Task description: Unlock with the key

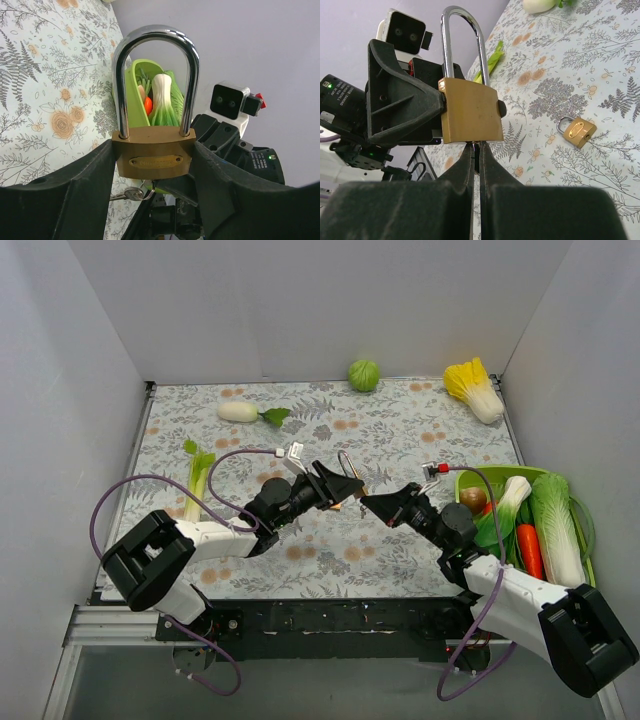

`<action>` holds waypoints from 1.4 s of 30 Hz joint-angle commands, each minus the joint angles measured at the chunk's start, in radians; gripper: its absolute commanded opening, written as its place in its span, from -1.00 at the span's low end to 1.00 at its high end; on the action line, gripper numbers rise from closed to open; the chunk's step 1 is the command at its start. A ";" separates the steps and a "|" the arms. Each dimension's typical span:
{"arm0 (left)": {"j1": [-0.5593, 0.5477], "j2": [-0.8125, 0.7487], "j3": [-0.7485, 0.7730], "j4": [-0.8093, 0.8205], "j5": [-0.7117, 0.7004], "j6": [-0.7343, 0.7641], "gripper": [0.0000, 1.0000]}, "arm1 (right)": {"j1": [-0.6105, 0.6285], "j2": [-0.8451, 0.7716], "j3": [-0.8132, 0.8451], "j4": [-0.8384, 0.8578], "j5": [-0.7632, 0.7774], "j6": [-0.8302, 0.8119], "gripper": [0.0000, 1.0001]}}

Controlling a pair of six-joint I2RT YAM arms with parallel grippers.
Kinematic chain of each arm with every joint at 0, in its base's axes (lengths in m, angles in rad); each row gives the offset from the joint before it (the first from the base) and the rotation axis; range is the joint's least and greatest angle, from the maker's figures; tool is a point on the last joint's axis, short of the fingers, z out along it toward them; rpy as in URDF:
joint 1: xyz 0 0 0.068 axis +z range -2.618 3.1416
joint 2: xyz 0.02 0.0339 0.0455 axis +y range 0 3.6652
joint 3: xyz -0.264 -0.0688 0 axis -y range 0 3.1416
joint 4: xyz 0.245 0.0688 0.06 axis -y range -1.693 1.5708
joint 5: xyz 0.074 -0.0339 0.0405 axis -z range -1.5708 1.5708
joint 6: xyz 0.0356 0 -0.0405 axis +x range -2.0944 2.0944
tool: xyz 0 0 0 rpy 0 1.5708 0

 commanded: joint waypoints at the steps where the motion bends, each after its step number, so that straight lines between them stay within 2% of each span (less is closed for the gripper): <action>1: -0.075 -0.034 0.067 0.232 0.292 -0.017 -1.00 | -0.022 0.027 -0.014 0.059 0.020 0.097 -0.97; 6: -0.086 -0.028 0.073 0.249 0.317 -0.005 -1.00 | -0.033 0.044 -0.031 0.113 0.002 0.131 -0.97; 11: -0.089 -0.031 0.081 0.225 0.300 -0.005 -1.00 | -0.036 0.032 -0.022 0.088 0.002 0.111 -0.97; 14: -0.089 -0.045 0.112 0.090 0.221 -0.010 -1.00 | -0.036 0.003 0.012 -0.017 0.014 0.021 -0.97; 15: -0.089 -0.055 0.124 -0.009 0.194 -0.016 -1.00 | -0.036 -0.013 0.026 -0.054 0.019 -0.045 -0.97; 19: -0.089 -0.074 0.170 -0.195 0.098 -0.049 -1.00 | -0.020 -0.043 0.082 -0.214 0.063 -0.226 -0.97; 24: -0.089 -0.069 0.253 -0.416 0.024 -0.057 -1.00 | 0.027 -0.028 0.174 -0.379 0.089 -0.418 -0.72; 29: -0.089 -0.066 0.294 -0.509 -0.011 -0.050 -1.00 | 0.086 -0.007 0.236 -0.465 0.120 -0.545 -0.43; 30: -0.089 -0.066 0.294 -0.516 -0.012 -0.048 -1.00 | 0.089 -0.002 0.246 -0.479 0.122 -0.555 -0.36; 42: -0.089 -0.088 0.305 -0.562 -0.035 -0.014 -1.00 | 0.106 -0.016 0.257 -0.545 0.218 -0.559 -0.06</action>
